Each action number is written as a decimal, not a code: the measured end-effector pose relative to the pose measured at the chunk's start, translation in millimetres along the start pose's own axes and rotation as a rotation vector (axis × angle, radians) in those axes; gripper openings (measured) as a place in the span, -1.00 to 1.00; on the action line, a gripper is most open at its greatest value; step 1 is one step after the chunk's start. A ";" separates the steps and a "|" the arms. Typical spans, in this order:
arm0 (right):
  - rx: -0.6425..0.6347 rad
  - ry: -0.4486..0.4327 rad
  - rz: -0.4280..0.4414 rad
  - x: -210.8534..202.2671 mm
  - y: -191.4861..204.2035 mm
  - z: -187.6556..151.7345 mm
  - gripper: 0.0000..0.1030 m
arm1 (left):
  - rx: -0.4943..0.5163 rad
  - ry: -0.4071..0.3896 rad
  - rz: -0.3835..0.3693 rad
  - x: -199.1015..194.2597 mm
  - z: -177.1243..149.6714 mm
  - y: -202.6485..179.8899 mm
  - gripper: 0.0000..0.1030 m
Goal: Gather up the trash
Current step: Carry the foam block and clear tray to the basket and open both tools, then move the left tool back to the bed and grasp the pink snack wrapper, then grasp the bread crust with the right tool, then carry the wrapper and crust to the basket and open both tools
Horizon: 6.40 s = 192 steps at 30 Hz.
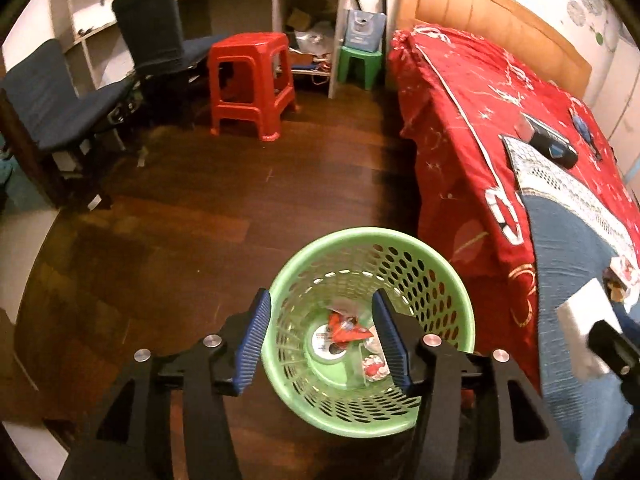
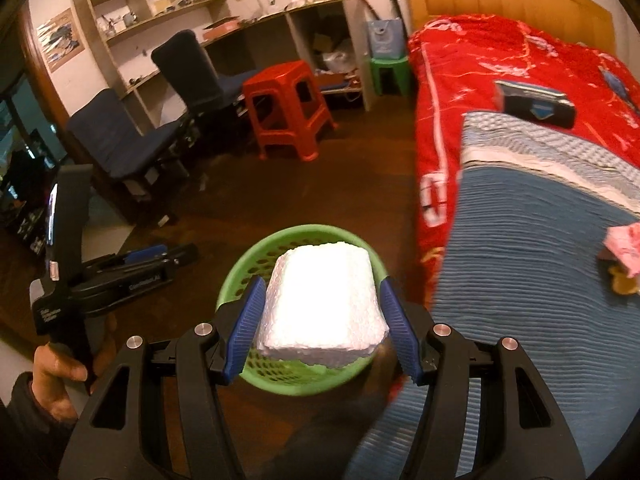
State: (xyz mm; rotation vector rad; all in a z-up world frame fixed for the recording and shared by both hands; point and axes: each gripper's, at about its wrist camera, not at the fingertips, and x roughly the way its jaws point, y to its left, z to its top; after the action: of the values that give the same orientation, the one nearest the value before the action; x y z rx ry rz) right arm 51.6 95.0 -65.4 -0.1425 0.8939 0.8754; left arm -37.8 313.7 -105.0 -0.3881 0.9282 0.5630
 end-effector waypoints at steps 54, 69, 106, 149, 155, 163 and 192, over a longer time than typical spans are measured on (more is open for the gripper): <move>0.426 -0.122 -0.448 -171.9 -315.9 -94.6 0.51 | 0.831 0.075 -0.600 -2.1 2.8 -445.1 0.81; 0.433 -0.095 -0.426 -164.9 -340.7 -99.4 0.51 | 0.964 0.162 -0.665 53.6 4.9 -509.3 0.83; 0.215 -0.048 -0.405 -89.2 -302.0 -27.8 0.49 | 0.553 0.039 -0.639 22.7 59.1 -333.7 -0.12; 0.395 -0.088 -0.300 -57.0 -231.8 -35.5 -0.48 | 0.340 0.040 -0.373 26.2 10.8 -133.0 -0.12; 0.316 -0.063 -0.209 -52.6 -187.2 -27.1 -0.48 | 0.282 0.082 -0.260 40.1 -1.9 -89.1 -0.12; 0.217 -0.024 -0.117 -34.1 -126.7 -14.8 -0.48 | 0.246 0.083 -0.153 40.2 -12.5 -54.4 0.09; 0.093 0.138 0.130 53.9 13.0 7.0 -0.11 | 0.201 -0.036 -0.074 -11.3 -32.8 4.7 0.54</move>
State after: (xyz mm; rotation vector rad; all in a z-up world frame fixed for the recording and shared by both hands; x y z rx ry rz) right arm 63.6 139.4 -97.3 -0.0651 1.0810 0.9509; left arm -66.9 296.4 -113.8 -0.2297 0.9227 0.4041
